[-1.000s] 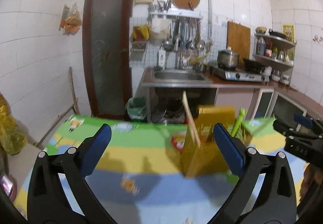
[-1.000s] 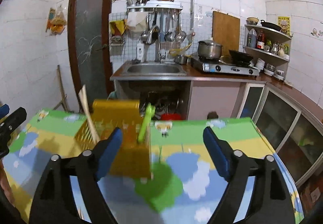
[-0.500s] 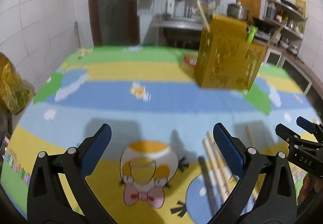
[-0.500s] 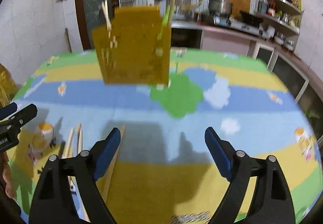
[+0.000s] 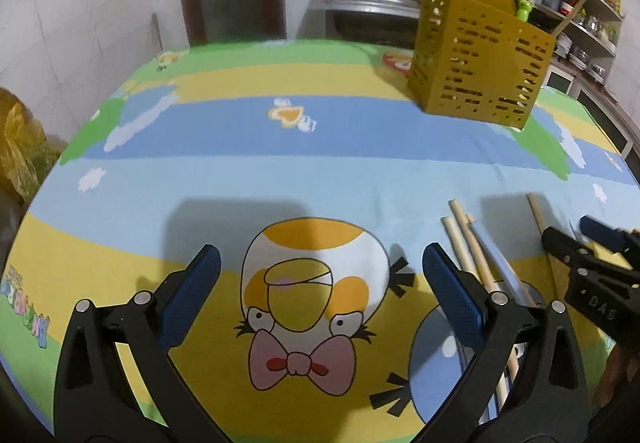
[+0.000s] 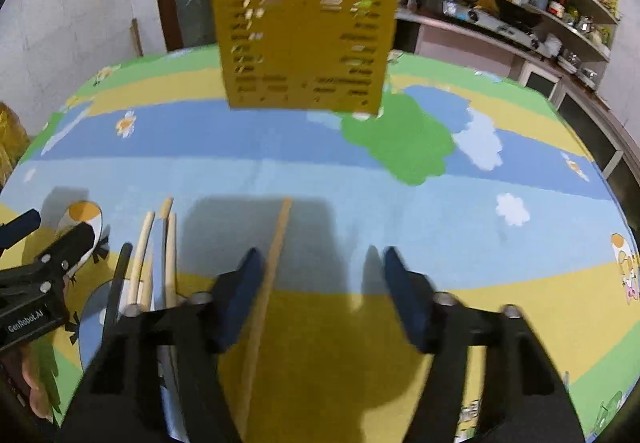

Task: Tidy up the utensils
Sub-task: 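Grasp another chopstick with the right tool while the left tool approaches the chopsticks, then close the left tool on a metal spoon while the right tool holds its chopstick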

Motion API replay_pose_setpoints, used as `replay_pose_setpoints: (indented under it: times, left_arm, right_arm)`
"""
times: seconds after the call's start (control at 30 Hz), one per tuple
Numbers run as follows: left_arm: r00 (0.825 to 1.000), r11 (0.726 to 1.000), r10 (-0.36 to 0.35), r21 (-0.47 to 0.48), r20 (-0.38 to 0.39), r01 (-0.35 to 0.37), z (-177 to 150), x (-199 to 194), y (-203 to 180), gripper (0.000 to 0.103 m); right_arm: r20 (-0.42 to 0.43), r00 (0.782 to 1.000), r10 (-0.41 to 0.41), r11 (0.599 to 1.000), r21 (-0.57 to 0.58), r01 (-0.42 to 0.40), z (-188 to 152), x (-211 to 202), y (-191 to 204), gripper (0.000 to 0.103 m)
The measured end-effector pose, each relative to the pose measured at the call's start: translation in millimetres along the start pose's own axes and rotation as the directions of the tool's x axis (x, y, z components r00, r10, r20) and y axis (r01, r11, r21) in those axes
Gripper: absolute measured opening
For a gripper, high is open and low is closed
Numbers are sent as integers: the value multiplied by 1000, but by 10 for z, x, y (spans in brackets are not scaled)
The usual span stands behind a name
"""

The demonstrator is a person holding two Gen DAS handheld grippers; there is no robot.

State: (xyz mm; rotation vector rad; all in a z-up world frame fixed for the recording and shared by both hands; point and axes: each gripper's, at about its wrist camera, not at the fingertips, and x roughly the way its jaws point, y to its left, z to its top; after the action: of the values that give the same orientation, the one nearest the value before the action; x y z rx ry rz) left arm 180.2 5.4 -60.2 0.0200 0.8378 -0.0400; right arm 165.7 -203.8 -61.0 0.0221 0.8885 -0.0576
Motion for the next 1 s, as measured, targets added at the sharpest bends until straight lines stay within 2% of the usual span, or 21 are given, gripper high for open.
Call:
replay_pose_setpoints:
  times: [0.1, 0.17, 0.23, 0.37, 0.57, 0.9, 1.0]
  left_arm:
    - [1000, 1000, -7, -11, -10, 7, -10, 19, 20, 98]
    - [1000, 1000, -7, -12, -17, 7, -17, 30, 18, 98]
    - [1000, 1000, -8, -9, -24, 8, -19, 37, 6, 98]
    - [999, 1000, -19, -1, -43, 19, -48, 37, -49, 98]
    - [996, 999, -46, 20, -73, 47, -119, 22, -219, 98]
    - [995, 998, -11, 59, -96, 17, -165, 39, -435, 97]
    - [996, 998, -19, 64, -93, 25, -153, 36, -471, 86]
  right_arm:
    - [-1, 1000, 5, 1000, -15, -5, 3, 32, 70, 34]
    - [-4, 999, 33, 999, -11, -33, 18, 38, 104, 16]
    - [1, 999, 50, 999, -3, -50, 15, 43, 120, 11]
    - [7, 996, 84, 996, 36, -84, -4, 17, 33, 6]
    - [-5, 998, 58, 998, 39, -58, -45, -19, -222, 6]
    - [-7, 999, 46, 996, 75, -45, -140, -64, -603, 6]
    - [0, 998, 59, 994, 91, -59, -150, -54, -634, 6]
